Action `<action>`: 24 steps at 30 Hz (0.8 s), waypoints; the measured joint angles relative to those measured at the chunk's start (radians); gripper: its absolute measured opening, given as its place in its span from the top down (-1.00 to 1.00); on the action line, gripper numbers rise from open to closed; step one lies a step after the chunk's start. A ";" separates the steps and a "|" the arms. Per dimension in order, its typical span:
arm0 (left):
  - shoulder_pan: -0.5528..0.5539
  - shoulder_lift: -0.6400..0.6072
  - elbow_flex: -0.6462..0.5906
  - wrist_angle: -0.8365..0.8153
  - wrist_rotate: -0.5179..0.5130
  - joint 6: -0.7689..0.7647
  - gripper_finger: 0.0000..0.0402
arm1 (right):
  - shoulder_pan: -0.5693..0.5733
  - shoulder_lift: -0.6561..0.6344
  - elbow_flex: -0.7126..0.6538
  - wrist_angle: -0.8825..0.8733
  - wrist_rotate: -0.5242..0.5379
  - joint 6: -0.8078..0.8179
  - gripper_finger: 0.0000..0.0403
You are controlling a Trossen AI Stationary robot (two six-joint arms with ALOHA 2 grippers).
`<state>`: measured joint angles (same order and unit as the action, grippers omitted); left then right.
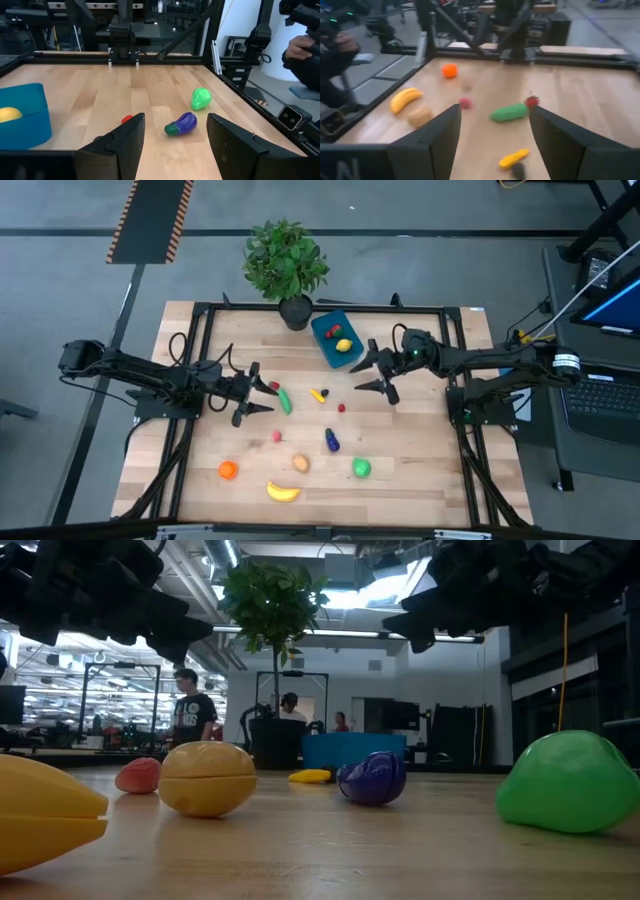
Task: Pick and placing Produce into tupperware
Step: Put the string bean into the blue bin
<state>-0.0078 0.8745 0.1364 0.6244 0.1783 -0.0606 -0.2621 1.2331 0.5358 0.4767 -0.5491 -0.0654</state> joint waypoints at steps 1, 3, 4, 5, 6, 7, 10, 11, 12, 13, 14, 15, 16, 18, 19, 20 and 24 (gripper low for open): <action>0.000 0.000 0.000 0.000 0.000 -0.012 -0.03 | 0.005 0.000 0.000 0.001 -0.003 0.006 -0.18; 0.000 0.000 0.000 0.000 0.000 -0.018 -0.03 | 0.014 0.000 0.000 -0.001 -0.003 0.010 -0.18; 0.000 0.000 0.000 0.000 -0.004 -0.018 -0.03 | 0.020 0.001 0.000 -0.001 -0.003 0.010 -0.18; 0.000 0.000 0.000 0.000 -0.006 -0.018 -0.03 | 0.025 0.002 0.000 -0.002 -0.003 0.010 -0.18; 0.000 0.000 0.000 -0.001 -0.007 -0.019 -0.03 | 0.028 0.003 0.000 -0.002 -0.003 0.011 -0.18; 0.000 0.000 0.000 -0.001 -0.008 -0.018 -0.03 | 0.032 0.003 0.000 -0.003 -0.003 0.014 -0.18; 0.000 0.000 0.000 -0.002 -0.008 -0.017 -0.03 | 0.039 0.003 0.000 -0.008 -0.003 0.038 -0.18; 0.001 0.000 0.000 -0.002 -0.008 -0.017 -0.03 | 0.039 0.003 0.000 -0.013 -0.003 0.039 -0.18; 0.001 0.000 0.000 -0.002 -0.011 -0.017 -0.03 | 0.039 0.003 0.000 -0.019 -0.003 0.034 -0.18; 0.002 0.000 0.000 -0.002 -0.019 -0.017 -0.03 | 0.039 0.003 0.000 -0.028 -0.003 0.026 -0.18; 0.003 0.000 0.000 -0.004 -0.032 -0.017 -0.03 | 0.039 0.003 0.000 -0.039 -0.002 0.014 -0.18; 0.003 0.000 0.004 -0.018 -0.051 -0.018 -0.03 | 0.039 0.003 0.000 -0.051 0.004 0.009 -0.18; 0.003 0.000 0.012 -0.043 -0.070 -0.018 -0.03 | 0.039 0.004 0.000 -0.057 0.017 0.008 -0.18; 0.003 0.000 0.051 -0.139 -0.095 -0.018 -0.03 | 0.039 0.004 0.000 -0.059 0.035 0.008 -0.18; 0.002 0.000 0.079 -0.207 -0.113 -0.017 -0.03 | 0.038 0.004 0.000 -0.059 0.043 0.007 -0.18; 0.001 0.001 0.110 -0.282 -0.137 -0.016 -0.03 | 0.038 0.004 0.000 -0.060 0.044 0.007 -0.18; -0.007 0.018 0.240 -0.568 -0.247 0.031 -0.03 | 0.038 0.004 0.000 -0.060 0.046 0.006 -0.18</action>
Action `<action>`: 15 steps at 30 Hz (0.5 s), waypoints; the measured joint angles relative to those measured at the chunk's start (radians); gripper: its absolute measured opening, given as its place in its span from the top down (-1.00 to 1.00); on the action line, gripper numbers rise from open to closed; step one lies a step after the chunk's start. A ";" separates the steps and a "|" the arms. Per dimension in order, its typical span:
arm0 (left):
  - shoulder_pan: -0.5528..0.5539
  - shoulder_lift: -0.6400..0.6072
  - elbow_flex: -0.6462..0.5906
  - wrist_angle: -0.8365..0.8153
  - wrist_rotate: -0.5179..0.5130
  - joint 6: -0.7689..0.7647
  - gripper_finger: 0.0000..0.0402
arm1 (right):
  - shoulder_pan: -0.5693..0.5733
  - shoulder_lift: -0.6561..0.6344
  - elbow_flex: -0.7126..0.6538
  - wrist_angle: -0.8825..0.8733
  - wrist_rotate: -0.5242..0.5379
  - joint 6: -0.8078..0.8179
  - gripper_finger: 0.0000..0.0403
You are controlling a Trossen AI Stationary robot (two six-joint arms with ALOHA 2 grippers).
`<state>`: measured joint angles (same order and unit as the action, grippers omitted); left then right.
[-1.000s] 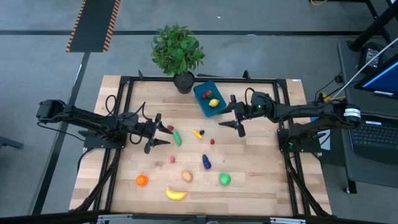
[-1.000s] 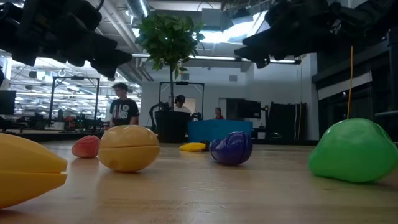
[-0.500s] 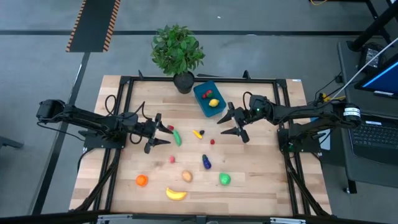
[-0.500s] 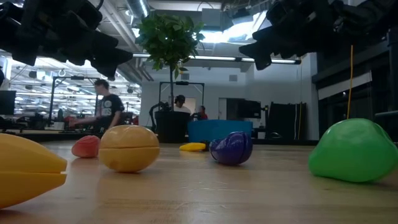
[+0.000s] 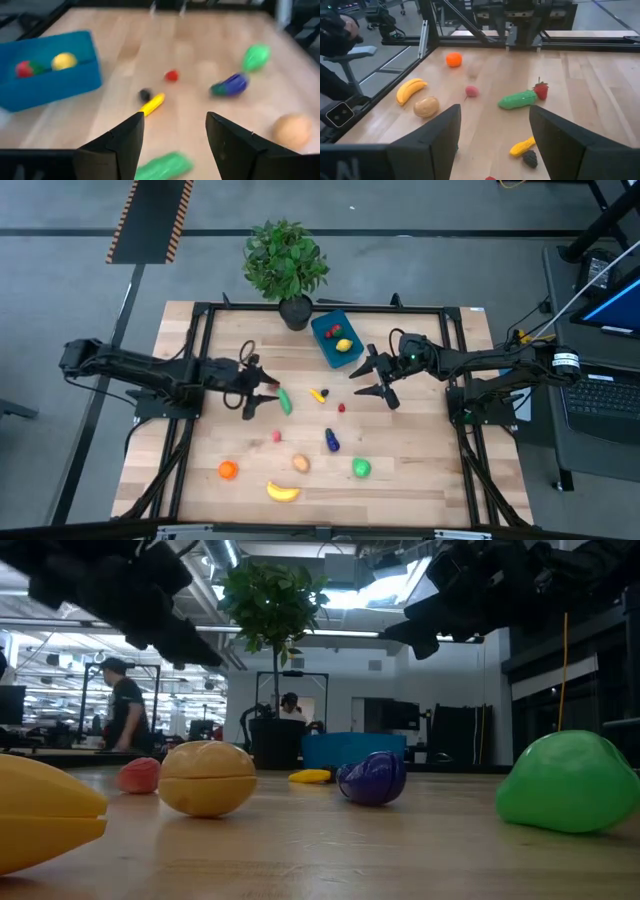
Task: Pick and placing Produce into tupperware
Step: Put the string bean into the blue bin
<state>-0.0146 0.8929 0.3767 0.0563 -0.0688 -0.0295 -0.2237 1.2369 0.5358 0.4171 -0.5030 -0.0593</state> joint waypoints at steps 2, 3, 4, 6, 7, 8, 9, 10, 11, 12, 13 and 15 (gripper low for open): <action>-0.002 0.021 0.060 -0.107 -0.033 0.031 -0.03 | 0.000 0.000 0.000 0.000 0.000 0.000 -0.18; -0.002 0.037 0.089 -0.151 -0.041 0.040 -0.03 | 0.000 0.000 0.000 0.000 0.000 0.000 -0.18; -0.002 0.056 0.118 -0.191 -0.044 0.045 -0.03 | 0.000 0.000 0.000 0.000 0.000 0.000 -0.18; -0.002 0.106 0.176 -0.272 -0.046 0.047 -0.03 | 0.000 0.000 0.000 -0.005 0.001 0.006 -0.18; -0.002 0.137 0.204 -0.312 -0.046 0.052 -0.03 | 0.000 0.000 0.000 -0.008 0.007 0.019 -0.18; -0.002 0.170 0.231 -0.352 -0.046 0.065 -0.03 | 0.000 0.000 0.000 -0.011 0.018 0.030 -0.18; -0.002 0.204 0.256 -0.391 -0.048 0.086 -0.03 | 0.000 0.000 0.000 -0.015 0.026 0.035 -0.18; -0.002 0.240 0.279 -0.420 -0.054 0.113 -0.03 | 0.000 0.000 0.000 -0.019 0.030 0.040 -0.18; -0.002 0.277 0.301 -0.443 -0.059 0.139 -0.03 | 0.000 0.000 0.000 -0.021 0.032 0.040 -0.18; -0.002 0.312 0.325 -0.468 -0.061 0.164 -0.03 | 0.000 0.000 0.000 -0.022 0.032 0.037 -0.18; -0.002 0.345 0.348 -0.494 -0.063 0.189 -0.03 | 0.000 0.000 0.000 -0.023 0.032 0.029 -0.18; -0.003 0.413 0.386 -0.535 -0.072 0.238 -0.03 | 0.000 0.000 0.000 -0.030 0.032 0.028 -0.18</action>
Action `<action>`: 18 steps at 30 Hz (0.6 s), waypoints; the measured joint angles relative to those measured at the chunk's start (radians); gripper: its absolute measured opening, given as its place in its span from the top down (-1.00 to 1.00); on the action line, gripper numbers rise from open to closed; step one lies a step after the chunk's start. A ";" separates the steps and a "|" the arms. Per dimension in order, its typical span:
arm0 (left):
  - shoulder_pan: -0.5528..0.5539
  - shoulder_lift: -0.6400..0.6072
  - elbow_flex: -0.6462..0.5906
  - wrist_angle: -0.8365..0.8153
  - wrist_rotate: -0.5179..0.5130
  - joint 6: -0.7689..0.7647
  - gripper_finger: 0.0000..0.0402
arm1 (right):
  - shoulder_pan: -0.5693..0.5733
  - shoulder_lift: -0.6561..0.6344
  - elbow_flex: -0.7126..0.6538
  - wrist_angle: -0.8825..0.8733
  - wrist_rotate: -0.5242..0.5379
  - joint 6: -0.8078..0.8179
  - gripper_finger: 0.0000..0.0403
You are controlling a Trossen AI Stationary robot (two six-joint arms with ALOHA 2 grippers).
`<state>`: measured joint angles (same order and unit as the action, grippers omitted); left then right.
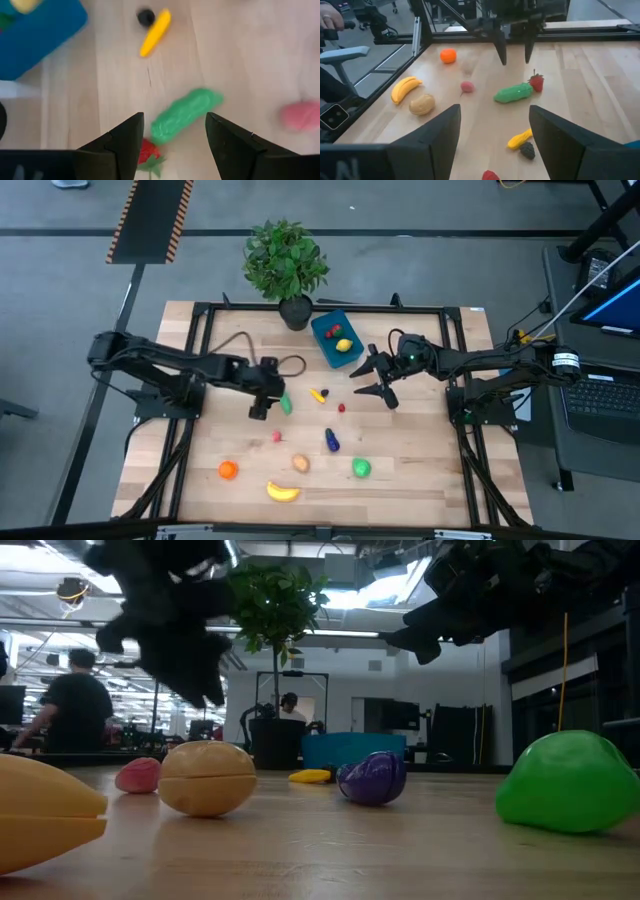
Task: Pick and placing Produce into tupperware
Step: Put the string bean into the blue bin
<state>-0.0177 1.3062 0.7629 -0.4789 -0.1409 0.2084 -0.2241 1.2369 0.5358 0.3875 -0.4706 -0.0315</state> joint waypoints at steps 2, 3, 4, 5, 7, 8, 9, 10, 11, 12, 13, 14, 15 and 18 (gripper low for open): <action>-0.005 0.057 0.033 -0.035 -0.006 0.050 -0.03 | 0.000 0.000 0.000 -0.010 0.000 0.001 -0.18; -0.008 0.082 0.048 -0.044 -0.007 0.075 -0.03 | 0.000 0.000 0.000 -0.014 0.000 0.000 -0.18; -0.011 0.105 0.063 -0.056 -0.008 0.099 -0.03 | 0.000 0.000 0.000 -0.019 0.000 0.000 -0.18; -0.013 0.127 0.077 -0.067 -0.008 0.120 -0.03 | 0.000 0.000 0.000 -0.023 0.001 0.000 -0.18; -0.018 0.164 0.102 -0.091 -0.007 0.154 -0.03 | 0.000 0.000 0.000 -0.027 0.001 0.000 -0.18; -0.019 0.179 0.114 -0.100 -0.007 0.171 -0.03 | 0.000 0.000 0.000 -0.027 0.001 0.000 -0.18; -0.019 0.194 0.126 -0.105 -0.007 0.190 -0.03 | 0.000 0.000 0.000 -0.027 0.001 0.000 -0.18; -0.019 0.206 0.136 -0.111 -0.008 0.208 -0.03 | 0.000 0.000 0.000 -0.027 0.001 0.000 -0.18; -0.018 0.218 0.144 -0.116 -0.008 0.227 -0.03 | 0.000 0.000 0.000 -0.027 0.001 0.001 -0.18; -0.018 0.231 0.152 -0.118 -0.008 0.247 -0.03 | 0.000 0.000 0.000 -0.027 0.001 0.000 -0.18; -0.018 0.242 0.159 -0.120 -0.008 0.268 -0.03 | 0.000 0.000 0.000 -0.027 0.001 0.000 -0.18; -0.018 0.253 0.167 -0.124 -0.008 0.288 -0.03 | 0.000 0.000 0.000 -0.027 0.001 0.000 -0.18; -0.018 0.265 0.177 -0.131 -0.008 0.305 -0.03 | 0.000 0.000 0.000 -0.027 0.001 0.001 -0.18; -0.017 0.301 0.190 -0.145 -0.008 0.326 -0.03 | 0.000 0.000 0.000 -0.026 0.001 0.002 -0.18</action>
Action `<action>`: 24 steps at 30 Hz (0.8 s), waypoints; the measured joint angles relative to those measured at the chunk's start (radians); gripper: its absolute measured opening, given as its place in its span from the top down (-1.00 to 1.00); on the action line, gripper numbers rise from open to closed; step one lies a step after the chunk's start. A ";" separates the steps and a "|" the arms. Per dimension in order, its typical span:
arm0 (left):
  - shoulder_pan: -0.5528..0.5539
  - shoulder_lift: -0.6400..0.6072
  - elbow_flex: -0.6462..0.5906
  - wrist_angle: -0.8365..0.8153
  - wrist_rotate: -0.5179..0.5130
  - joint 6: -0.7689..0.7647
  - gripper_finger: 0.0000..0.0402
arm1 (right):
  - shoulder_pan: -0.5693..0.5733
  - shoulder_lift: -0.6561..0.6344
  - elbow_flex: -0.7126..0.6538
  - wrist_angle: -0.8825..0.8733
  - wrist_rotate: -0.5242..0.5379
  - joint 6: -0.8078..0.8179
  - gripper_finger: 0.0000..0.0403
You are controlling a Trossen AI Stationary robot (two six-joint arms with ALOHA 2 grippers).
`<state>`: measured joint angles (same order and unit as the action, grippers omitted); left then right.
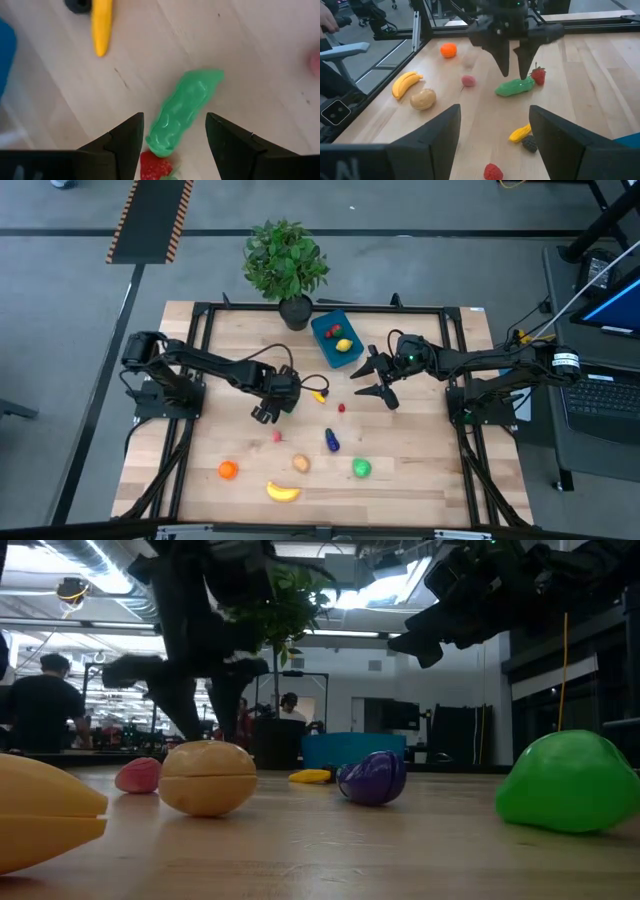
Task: Pick and placing Produce into tupperware
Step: Put the string bean into the blue bin
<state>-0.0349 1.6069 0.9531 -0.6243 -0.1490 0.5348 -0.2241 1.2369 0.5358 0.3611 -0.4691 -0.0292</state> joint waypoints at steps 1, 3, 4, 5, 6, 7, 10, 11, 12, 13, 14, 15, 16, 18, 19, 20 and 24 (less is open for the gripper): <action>0.000 0.011 0.002 -0.003 0.000 0.006 -0.03 | 0.000 0.000 0.000 0.000 0.000 0.000 -0.18; 0.000 0.029 0.003 -0.022 0.000 0.043 -0.03 | 0.000 0.000 0.000 0.000 0.000 0.000 -0.18; 0.000 0.040 0.003 -0.027 0.000 0.058 -0.03 | 0.000 0.000 0.000 0.000 0.000 0.001 -0.18; 0.002 0.049 0.003 -0.032 0.000 0.073 -0.03 | 0.000 0.000 0.000 0.000 0.000 0.001 -0.18; 0.004 0.058 0.003 -0.032 0.000 0.078 -0.03 | 0.000 0.000 0.000 0.000 0.000 0.002 -0.18; 0.008 0.067 0.003 -0.027 0.000 0.079 -0.03 | 0.000 0.000 0.000 0.000 0.000 0.002 -0.18; 0.022 0.091 0.003 -0.027 0.000 0.098 -0.03 | 0.000 0.000 0.000 0.000 0.000 0.002 -0.18; 0.026 0.097 0.003 -0.027 0.000 0.109 -0.03 | 0.000 0.000 0.000 0.000 0.000 0.002 -0.18; 0.032 0.105 0.003 -0.024 0.000 0.116 -0.03 | 0.000 0.000 0.000 0.000 0.000 0.002 -0.18; 0.036 0.112 0.003 -0.017 0.000 0.122 -0.03 | 0.000 0.000 0.000 0.000 0.000 0.002 -0.18; 0.040 0.116 0.004 -0.017 0.002 0.123 -0.03 | 0.000 0.000 0.000 0.000 0.000 0.002 -0.18; 0.043 0.120 0.005 -0.017 0.006 0.123 -0.03 | 0.000 0.000 0.000 0.000 0.000 0.002 -0.18; 0.047 0.125 0.007 -0.017 0.014 0.122 -0.03 | 0.000 0.000 0.000 0.000 0.000 0.002 -0.18; 0.053 0.131 0.008 -0.018 0.027 0.122 -0.03 | 0.000 0.000 0.000 0.000 0.000 0.002 -0.18; 0.055 0.131 0.008 -0.018 0.038 0.122 -0.03 | 0.000 0.000 0.000 0.000 0.000 0.001 -0.18; 0.055 0.131 0.008 -0.017 0.047 0.118 -0.03 | 0.000 0.000 0.000 0.000 0.000 0.000 -0.18; 0.055 0.132 0.005 -0.007 0.049 0.072 -0.03 | 0.000 0.000 0.000 0.000 0.000 0.000 -0.18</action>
<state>0.0200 1.7390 0.9585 -0.6315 -0.1003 0.6070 -0.2241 1.2369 0.5362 0.3614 -0.4690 -0.0296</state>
